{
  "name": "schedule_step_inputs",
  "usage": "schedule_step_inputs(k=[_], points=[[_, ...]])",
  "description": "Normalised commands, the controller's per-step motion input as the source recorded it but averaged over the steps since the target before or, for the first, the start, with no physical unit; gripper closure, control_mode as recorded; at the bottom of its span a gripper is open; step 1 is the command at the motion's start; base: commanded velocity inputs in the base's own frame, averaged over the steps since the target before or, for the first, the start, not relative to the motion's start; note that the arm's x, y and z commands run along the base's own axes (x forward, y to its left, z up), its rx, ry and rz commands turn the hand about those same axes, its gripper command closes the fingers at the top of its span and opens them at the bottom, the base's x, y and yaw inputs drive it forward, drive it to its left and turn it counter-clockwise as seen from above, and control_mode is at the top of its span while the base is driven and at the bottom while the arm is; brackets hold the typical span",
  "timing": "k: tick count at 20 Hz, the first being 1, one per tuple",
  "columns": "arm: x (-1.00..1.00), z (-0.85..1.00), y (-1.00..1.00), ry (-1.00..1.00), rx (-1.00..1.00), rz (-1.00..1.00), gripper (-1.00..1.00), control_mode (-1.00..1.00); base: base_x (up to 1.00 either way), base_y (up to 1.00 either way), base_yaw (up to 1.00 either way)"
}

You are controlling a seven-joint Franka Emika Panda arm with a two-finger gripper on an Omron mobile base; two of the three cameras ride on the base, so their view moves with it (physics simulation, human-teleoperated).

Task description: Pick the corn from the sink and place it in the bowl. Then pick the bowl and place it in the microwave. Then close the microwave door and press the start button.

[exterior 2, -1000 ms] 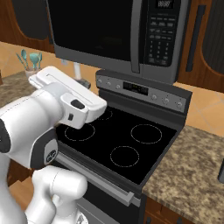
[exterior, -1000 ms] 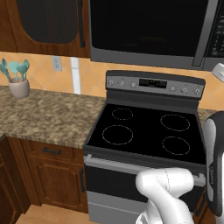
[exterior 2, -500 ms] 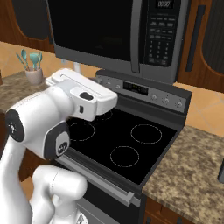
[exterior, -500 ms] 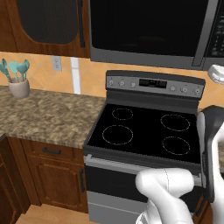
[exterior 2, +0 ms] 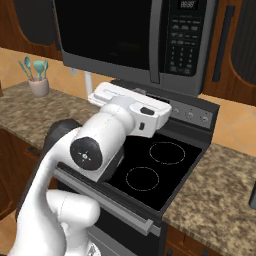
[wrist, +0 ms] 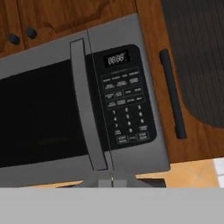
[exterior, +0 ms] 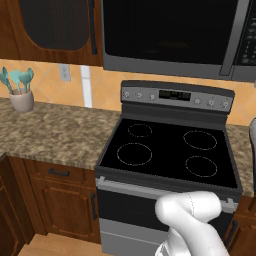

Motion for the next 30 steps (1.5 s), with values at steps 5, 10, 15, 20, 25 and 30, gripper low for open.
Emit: schedule_step_inputs(k=[5,10,15,20,25,30], points=[[0.36,-0.02,-0.26,0.05,0.01,0.1,1.0,-1.0,0.0,0.0,0.0],[0.57,0.0,-0.19,0.01,0.0,0.0,1.0,-1.0,0.0,0.0,0.0],[0.12,0.0,-0.35,0.0,0.0,0.0,1.0,-1.0,0.0,0.0,0.0],[0.36,0.0,-0.03,0.0,-0.02,-0.01,1.0,-1.0,0.0,0.0,0.0],[0.41,-0.01,0.0,0.0,0.0,0.0,1.0,-1.0,0.0,0.0,0.0],[0.38,-0.03,-0.05,0.0,0.0,0.0,1.0,-1.0,0.0,0.0,0.0]])
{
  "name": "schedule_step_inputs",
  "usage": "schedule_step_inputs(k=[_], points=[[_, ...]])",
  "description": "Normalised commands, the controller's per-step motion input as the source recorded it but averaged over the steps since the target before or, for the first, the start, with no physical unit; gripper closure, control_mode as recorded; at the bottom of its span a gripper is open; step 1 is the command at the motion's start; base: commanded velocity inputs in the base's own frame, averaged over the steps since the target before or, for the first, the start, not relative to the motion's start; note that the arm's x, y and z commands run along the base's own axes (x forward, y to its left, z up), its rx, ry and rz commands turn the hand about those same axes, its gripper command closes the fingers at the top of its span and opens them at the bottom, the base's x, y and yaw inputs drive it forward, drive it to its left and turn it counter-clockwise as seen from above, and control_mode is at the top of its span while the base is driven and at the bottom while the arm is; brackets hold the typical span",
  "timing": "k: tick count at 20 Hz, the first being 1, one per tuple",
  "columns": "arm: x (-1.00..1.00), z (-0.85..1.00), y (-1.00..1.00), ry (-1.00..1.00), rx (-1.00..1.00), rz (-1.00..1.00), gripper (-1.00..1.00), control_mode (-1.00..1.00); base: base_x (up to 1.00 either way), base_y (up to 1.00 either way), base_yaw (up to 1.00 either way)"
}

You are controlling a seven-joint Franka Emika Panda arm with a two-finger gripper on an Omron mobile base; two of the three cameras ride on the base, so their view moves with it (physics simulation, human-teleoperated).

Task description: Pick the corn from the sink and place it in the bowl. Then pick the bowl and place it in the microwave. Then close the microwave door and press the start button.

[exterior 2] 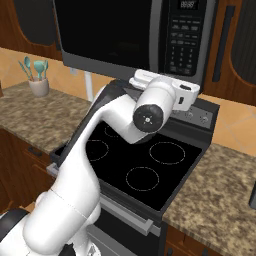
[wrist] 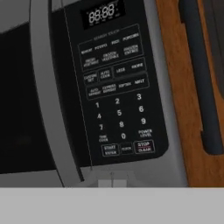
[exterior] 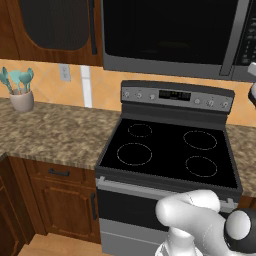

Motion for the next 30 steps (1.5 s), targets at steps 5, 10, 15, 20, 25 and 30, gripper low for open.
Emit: schedule_step_inputs(k=[5,10,15,20,25,30], points=[[0.22,-0.04,-0.01,0.0,0.0,0.0,1.0,-1.0,0.0,0.0,0.0],[0.45,-0.11,0.0,0.0,0.0,0.0,1.0,-1.0,0.0,0.0,0.0],[0.39,0.0,0.0,0.0,0.0,0.0,1.0,-1.0,0.0,0.0,0.0],[0.31,0.0,0.0,0.0,0.0,0.0,1.0,-1.0,0.0,0.0,0.0],[0.31,0.0,-0.06,0.0,0.0,0.0,1.0,-1.0,0.0,0.0,0.0],[0.47,-0.13,-0.28,-0.02,0.0,0.07,1.0,-1.0,0.0,0.0,0.0]])
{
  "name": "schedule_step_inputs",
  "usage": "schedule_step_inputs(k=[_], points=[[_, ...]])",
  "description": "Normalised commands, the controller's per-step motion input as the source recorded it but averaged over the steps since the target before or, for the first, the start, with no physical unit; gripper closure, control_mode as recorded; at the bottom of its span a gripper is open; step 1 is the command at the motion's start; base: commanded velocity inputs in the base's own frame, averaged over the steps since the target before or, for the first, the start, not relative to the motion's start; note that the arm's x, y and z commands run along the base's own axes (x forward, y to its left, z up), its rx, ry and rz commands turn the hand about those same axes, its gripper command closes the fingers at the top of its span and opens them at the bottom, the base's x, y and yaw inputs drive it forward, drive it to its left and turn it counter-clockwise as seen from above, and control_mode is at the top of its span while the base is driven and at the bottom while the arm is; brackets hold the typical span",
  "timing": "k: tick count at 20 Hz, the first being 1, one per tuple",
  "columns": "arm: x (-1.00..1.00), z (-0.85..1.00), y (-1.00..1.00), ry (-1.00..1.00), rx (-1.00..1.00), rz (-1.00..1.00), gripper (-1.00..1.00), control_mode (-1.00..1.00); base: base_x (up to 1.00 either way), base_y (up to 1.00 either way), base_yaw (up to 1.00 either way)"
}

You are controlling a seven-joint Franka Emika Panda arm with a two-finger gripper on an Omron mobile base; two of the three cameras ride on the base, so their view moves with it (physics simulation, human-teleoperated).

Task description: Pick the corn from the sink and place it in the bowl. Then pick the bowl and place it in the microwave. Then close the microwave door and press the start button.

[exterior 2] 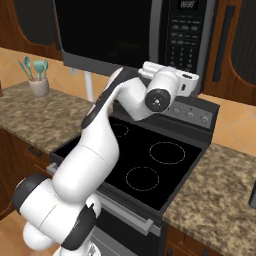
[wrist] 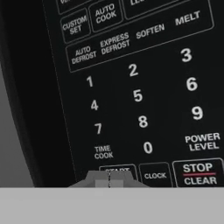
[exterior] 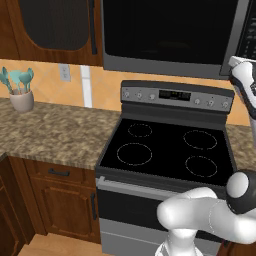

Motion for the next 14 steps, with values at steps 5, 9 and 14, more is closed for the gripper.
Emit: schedule_step_inputs(k=[5,9,14], points=[[0.54,-0.25,-0.04,-0.01,0.0,0.06,1.0,-1.0,0.0,0.0,0.0],[-0.59,0.03,0.58,-0.12,0.0,0.0,1.0,-1.0,0.0,0.0,0.0],[-0.76,0.36,0.41,-0.14,-0.01,0.0,1.0,-1.0,0.0,0.0,0.0]])
